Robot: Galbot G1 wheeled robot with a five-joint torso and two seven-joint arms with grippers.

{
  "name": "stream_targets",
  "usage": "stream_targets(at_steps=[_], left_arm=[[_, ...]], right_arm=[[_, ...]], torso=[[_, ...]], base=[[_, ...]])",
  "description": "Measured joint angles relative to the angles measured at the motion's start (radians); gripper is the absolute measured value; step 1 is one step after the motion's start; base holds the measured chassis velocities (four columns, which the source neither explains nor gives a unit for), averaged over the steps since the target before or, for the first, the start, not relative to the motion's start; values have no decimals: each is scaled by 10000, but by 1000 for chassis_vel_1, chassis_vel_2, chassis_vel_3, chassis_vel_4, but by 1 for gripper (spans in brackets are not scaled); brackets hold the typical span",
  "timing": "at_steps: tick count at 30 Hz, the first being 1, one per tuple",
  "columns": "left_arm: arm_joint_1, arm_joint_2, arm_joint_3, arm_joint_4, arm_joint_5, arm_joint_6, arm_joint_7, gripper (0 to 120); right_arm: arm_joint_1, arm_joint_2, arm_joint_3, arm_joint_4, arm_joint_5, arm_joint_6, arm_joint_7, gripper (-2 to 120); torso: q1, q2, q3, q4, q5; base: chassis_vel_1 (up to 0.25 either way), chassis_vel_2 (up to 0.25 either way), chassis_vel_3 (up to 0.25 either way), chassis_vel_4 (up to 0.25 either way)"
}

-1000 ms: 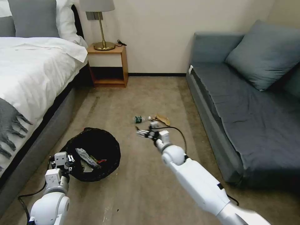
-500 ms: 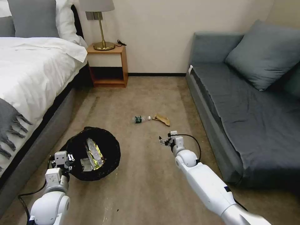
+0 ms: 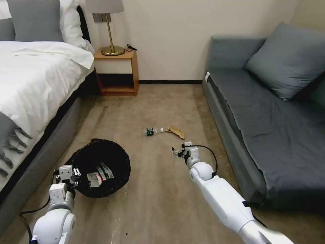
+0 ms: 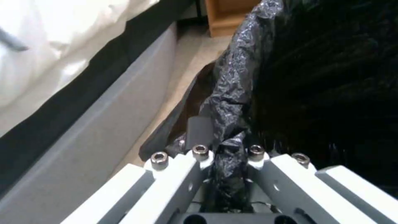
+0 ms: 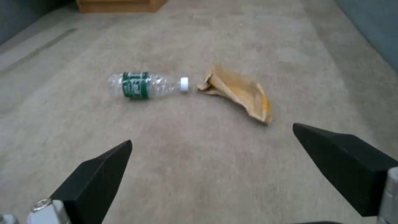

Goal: Pick up the trash bin, then pick up the garbage on the floor and place it into the trash bin.

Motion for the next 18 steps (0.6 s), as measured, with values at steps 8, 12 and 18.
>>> stream_targets(at_steps=[8,12,18], left_arm=[[29,3,-3,0,14,-16,19,0],[41,-3,10,-9,66,-21,24,0],[16,-15,55,-89,118,-15,33,0]], right_arm=[[-23,36,16,40,-28,90,0,100],[-24,42,16,44,-72,100,0,100],[-34,116,98,-94,-274,164,-39,100]], torso=[[-1,0,0,2,1],[-1,0,0,3,0],[0,0,-1,1,0]], base=[[-96,113,100,-103],[-75,100,88,-74],[-131,103,107,-113]])
